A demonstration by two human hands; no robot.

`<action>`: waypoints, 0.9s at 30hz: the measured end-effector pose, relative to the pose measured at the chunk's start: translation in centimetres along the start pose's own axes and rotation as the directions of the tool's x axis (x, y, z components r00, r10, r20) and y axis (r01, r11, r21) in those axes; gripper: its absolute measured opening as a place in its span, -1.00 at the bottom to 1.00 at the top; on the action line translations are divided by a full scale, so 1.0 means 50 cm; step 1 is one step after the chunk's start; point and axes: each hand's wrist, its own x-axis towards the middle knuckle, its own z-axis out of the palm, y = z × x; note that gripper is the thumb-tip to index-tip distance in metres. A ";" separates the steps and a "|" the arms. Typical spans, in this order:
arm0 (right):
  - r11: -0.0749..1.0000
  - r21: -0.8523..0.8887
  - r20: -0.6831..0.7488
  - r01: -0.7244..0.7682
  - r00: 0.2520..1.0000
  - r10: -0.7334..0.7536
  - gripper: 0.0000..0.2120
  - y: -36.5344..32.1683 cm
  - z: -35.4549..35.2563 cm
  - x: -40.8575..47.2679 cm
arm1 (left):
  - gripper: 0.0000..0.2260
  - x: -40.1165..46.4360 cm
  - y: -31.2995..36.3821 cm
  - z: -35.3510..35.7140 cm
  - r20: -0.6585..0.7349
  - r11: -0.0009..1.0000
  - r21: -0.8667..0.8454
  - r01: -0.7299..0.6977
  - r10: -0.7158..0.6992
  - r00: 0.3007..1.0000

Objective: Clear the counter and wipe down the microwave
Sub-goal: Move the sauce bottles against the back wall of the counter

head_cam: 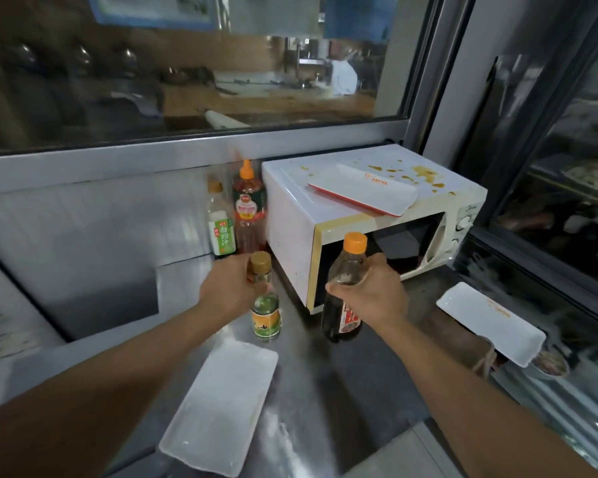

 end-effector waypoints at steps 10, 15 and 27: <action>0.998 0.044 0.021 0.052 0.998 -0.053 -0.37 -0.206 0.163 -0.003 | -0.83 0.071 -0.187 -0.150 -0.013 0.998 -0.023 0.051 -0.052 0.999; 0.998 0.033 0.049 0.044 0.998 -0.046 -0.39 -0.305 0.268 0.014 | -0.81 0.134 -0.297 -0.214 0.001 0.999 0.020 0.046 -0.047 0.999; 0.993 0.082 0.089 0.086 0.992 -0.093 -0.37 -0.448 0.469 0.115 | -0.83 0.248 -0.477 -0.273 0.027 0.993 -0.064 0.104 -0.103 0.994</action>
